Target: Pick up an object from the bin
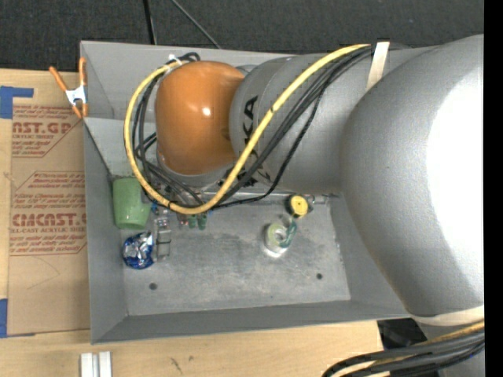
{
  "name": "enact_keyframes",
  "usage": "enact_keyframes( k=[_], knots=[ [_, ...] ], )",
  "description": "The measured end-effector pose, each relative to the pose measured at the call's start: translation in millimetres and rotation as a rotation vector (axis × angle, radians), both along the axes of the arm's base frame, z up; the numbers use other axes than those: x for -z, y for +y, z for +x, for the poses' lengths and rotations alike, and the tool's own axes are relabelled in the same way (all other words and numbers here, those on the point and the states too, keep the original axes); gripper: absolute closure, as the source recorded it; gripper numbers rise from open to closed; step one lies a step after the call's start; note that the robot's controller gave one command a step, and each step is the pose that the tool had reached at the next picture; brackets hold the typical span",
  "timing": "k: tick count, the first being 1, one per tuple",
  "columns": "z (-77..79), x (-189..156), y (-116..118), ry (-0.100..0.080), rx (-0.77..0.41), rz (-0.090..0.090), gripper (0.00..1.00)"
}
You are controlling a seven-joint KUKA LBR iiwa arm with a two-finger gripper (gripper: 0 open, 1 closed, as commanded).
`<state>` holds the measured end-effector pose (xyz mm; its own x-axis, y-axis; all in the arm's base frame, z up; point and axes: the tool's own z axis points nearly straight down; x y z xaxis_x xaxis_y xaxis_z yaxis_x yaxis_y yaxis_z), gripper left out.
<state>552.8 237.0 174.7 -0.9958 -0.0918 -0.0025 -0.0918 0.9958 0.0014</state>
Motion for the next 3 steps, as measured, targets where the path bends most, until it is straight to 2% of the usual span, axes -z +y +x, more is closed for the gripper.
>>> enact_keyframes(
  k=[1,2,3],
  knots=[
    [-17.0,90.6,-7.7,-0.003,-0.068,0.000,0.00],
    [-10.7,100.2,-31.7,-0.008,-0.085,0.001,0.00],
    [-13.7,102.7,-30.9,0.001,-0.086,0.000,1.00]
  ],
)
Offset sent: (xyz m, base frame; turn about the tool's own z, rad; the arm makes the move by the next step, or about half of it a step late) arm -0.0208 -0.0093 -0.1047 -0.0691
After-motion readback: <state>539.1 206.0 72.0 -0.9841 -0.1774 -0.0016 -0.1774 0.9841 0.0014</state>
